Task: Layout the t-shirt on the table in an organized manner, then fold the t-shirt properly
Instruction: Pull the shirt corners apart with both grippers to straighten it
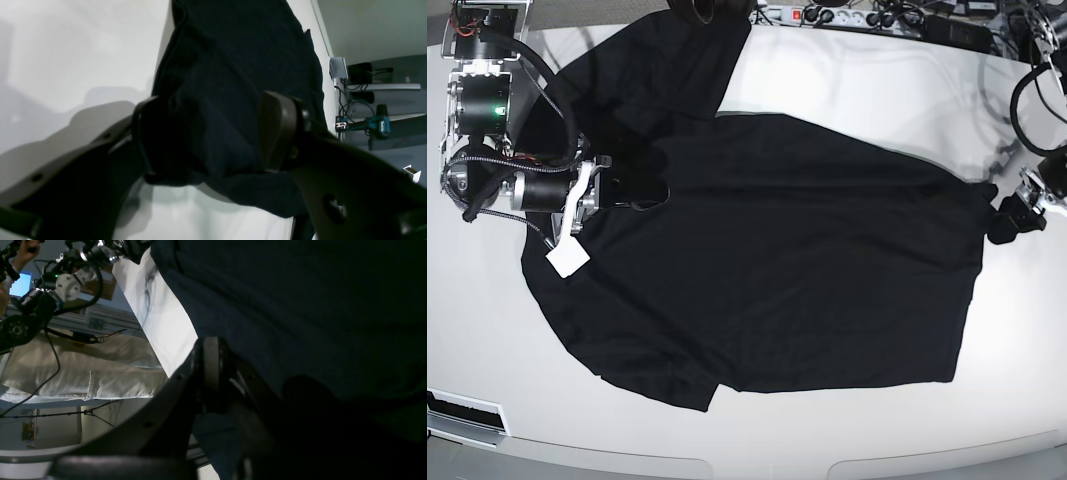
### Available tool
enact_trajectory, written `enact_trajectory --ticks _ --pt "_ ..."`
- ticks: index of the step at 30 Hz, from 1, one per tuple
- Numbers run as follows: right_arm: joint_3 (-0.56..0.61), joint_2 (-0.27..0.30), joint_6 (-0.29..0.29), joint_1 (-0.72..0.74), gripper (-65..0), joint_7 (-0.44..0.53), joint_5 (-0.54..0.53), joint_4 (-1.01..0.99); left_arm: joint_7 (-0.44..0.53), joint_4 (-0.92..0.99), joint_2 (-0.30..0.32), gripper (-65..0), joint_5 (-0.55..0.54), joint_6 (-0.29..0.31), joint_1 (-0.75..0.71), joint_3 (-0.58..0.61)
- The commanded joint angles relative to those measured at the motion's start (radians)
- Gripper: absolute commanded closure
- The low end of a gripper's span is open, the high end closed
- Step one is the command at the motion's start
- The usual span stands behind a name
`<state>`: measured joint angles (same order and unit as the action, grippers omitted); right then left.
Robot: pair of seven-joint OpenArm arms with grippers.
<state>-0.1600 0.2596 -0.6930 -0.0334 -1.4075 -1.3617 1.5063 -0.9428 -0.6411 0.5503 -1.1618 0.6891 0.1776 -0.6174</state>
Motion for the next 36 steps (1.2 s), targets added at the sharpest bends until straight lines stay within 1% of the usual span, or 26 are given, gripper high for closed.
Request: enact_trajectory --ticks 1,3,7,10,18,19,21,22,23,24,25,26,28,29,30,31,35,36 --pt "-0.003 0.009 -0.005 0.016 0.0 0.011 -0.026 0.019 -0.002 -0.013 0.026 -41.3 -0.021 0.009 0.014 -0.005" --pt "-0.003 0.009 -0.005 0.016 0.0 0.011 -0.026 0.019 -0.008 -0.013 0.026 -38.8 -0.021 0.009 0.014 -0.005" --pt "-0.003 0.009 -0.005 0.016 0.0 0.011 -0.026 0.019 -0.035 -0.013 0.026 -30.3 -0.044 0.009 0.021 -0.005" --pt "-0.004 0.009 -0.005 0.016 0.0 0.011 -0.026 0.019 -0.033 -0.013 0.025 -26.7 -0.053 0.009 0.025 -0.005" --pt "-0.003 0.009 -0.005 0.016 0.0 0.011 -0.026 0.019 -0.018 -0.013 0.009 -26.5 -0.042 0.009 0.026 -0.005" --pt "-0.004 0.009 -0.005 0.016 0.0 0.011 -0.026 0.019 -0.005 -0.013 0.006 -26.5 -0.029 0.009 0.026 -0.005" --pt "-0.004 0.009 -0.005 0.014 0.0 0.011 -0.026 0.019 0.045 -0.013 -0.007 -26.2 0.034 0.009 0.025 -0.005" --pt "-0.003 0.009 -0.005 0.014 0.0 0.011 -0.026 0.019 0.066 -0.013 -0.015 -22.9 0.068 0.000 0.026 -0.005" --pt "-0.004 0.009 -0.005 0.014 0.0 0.011 -0.026 0.019 0.079 -0.013 -0.022 -14.8 0.095 -0.037 0.026 -0.005" --pt "-0.003 0.009 -0.005 0.014 0.0 0.011 -0.026 0.019 0.083 -0.013 -0.025 -3.8 0.112 -0.064 0.026 -0.005" --pt "-0.003 0.009 -0.005 0.014 0.0 0.011 -0.026 0.019 0.082 -0.013 -0.024 0.0 0.114 -0.077 0.026 -0.005" --pt "-0.003 0.009 -0.005 0.014 0.0 0.011 -0.026 0.019 0.080 -0.013 -0.021 0.0 0.108 -0.077 0.026 -0.005" --pt "-0.003 0.010 -0.005 0.014 0.0 0.011 -0.026 0.019 0.061 -0.013 -0.006 0.0 0.078 -0.076 0.038 -0.005" --pt "-0.003 0.010 -0.005 0.014 0.0 0.011 -0.026 0.019 0.036 -0.013 0.003 0.0 0.049 -0.070 0.050 -0.005" --pt "-0.003 0.010 -0.005 0.014 0.0 0.011 -0.026 0.019 0.002 -0.013 0.013 0.0 0.010 -0.042 0.064 -0.005" --pt "-0.003 0.010 -0.005 0.014 0.0 0.011 -0.026 0.019 -0.039 -0.014 0.023 0.0 -0.042 0.002 0.080 -0.005" --pt "-0.003 0.010 -0.005 0.014 0.0 0.011 -0.026 0.019 -0.216 -0.014 0.055 0.0 -0.311 0.009 0.123 -0.005" --pt "-0.003 0.010 -0.005 0.014 0.0 0.011 -0.029 0.019 -0.254 -0.014 0.061 0.0 -0.322 0.009 0.124 -0.005"
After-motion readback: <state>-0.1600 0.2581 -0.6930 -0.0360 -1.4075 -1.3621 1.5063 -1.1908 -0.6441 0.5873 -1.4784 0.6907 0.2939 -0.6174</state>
